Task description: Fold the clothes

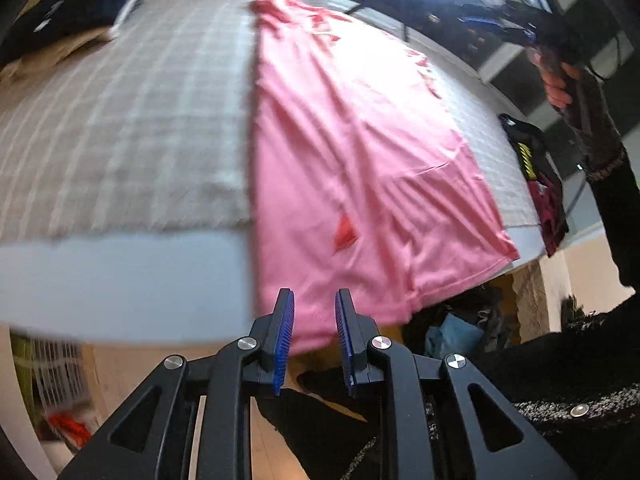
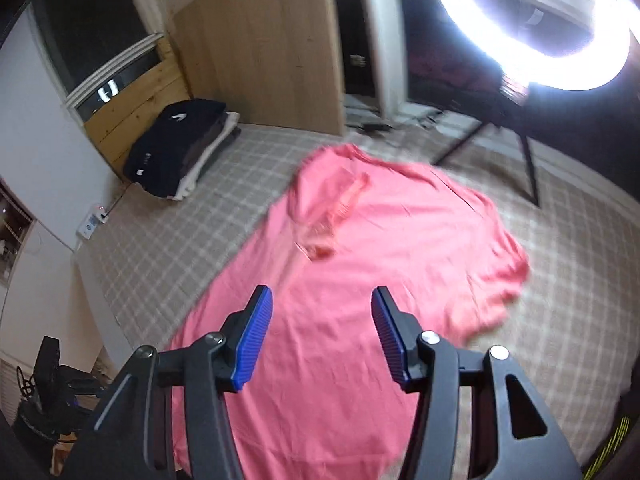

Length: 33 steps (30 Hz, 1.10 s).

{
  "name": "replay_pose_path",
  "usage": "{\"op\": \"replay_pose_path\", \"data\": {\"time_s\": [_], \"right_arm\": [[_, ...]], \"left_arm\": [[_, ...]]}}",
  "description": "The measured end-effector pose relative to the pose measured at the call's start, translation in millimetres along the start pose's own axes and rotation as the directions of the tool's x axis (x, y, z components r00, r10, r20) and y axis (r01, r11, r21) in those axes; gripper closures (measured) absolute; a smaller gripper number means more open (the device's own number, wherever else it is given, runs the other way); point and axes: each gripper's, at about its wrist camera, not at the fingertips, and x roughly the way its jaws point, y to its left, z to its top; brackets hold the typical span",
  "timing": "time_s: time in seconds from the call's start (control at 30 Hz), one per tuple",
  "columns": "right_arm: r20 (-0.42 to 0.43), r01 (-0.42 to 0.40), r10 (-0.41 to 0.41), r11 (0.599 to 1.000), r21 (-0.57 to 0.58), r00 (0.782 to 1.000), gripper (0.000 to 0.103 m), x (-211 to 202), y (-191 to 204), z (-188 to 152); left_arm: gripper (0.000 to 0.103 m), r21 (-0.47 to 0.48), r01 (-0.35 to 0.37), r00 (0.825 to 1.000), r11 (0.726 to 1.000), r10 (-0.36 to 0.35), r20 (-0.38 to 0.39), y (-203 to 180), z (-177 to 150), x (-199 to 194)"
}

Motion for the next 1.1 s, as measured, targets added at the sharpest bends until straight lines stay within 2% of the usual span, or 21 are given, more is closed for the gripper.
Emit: {"op": "replay_pose_path", "data": {"time_s": [0.13, 0.23, 0.37, 0.47, 0.53, 0.63, 0.73, 0.83, 0.97, 1.0, 1.07, 1.1], "right_arm": [[0.005, 0.014, -0.014, 0.999, -0.029, 1.0, 0.052, 50, 13, 55], [-0.022, 0.05, -0.051, 0.998, -0.029, 0.998, 0.052, 110, 10, 105], [-0.111, 0.085, -0.084, 0.996, 0.003, 0.99, 0.052, 202, -4, 162], [-0.161, 0.115, -0.115, 0.993, -0.006, 0.98, 0.052, 252, -9, 184], [-0.21, 0.127, -0.124, 0.992, -0.002, 0.97, 0.052, 282, -14, 193], [-0.254, 0.114, -0.105, 0.993, 0.022, 0.962, 0.052, 307, -20, 199], [-0.276, 0.094, -0.087, 0.995, 0.012, 0.957, 0.052, 315, -19, 200], [-0.287, 0.065, -0.062, 0.998, 0.001, 0.956, 0.052, 314, -16, 199], [-0.32, 0.08, -0.089, 0.996, -0.041, 0.943, 0.052, 321, -15, 196], [-0.329, 0.087, -0.099, 0.995, -0.051, 0.939, 0.055, 323, -15, 195], [-0.343, 0.08, -0.096, 0.995, -0.062, 0.935, 0.099, 327, -16, 193], [-0.34, 0.071, -0.086, 0.996, -0.059, 0.937, 0.1, 325, -17, 192]], "left_arm": [[0.084, 0.056, -0.019, 0.999, 0.998, 0.02, -0.026, -3, 27, 13], [0.084, 0.097, -0.003, 1.0, 0.995, 0.006, -0.024, 3, 47, 18], [0.079, 0.152, 0.021, 0.999, 0.988, -0.015, -0.046, 10, 72, 34], [0.079, 0.182, 0.076, 0.995, 0.98, -0.063, -0.077, 13, 89, 48], [0.079, 0.2, 0.095, 0.993, 0.975, -0.078, -0.089, 15, 97, 54], [0.079, 0.218, 0.111, 0.989, 0.97, -0.086, -0.122, 20, 104, 64], [0.079, 0.213, 0.148, 0.983, 0.966, -0.12, -0.136, 24, 108, 66], [0.079, 0.23, 0.157, 0.982, 0.961, -0.126, -0.143, 24, 107, 67], [0.079, 0.215, 0.183, 0.977, 0.959, -0.152, -0.151, 28, 109, 67], [0.079, 0.211, 0.189, 0.975, 0.959, -0.159, -0.154, 28, 110, 67], [0.079, 0.208, 0.198, 0.973, 0.958, -0.167, -0.156, 30, 110, 68], [0.079, 0.21, 0.199, 0.973, 0.957, -0.168, -0.156, 30, 110, 68]]}}
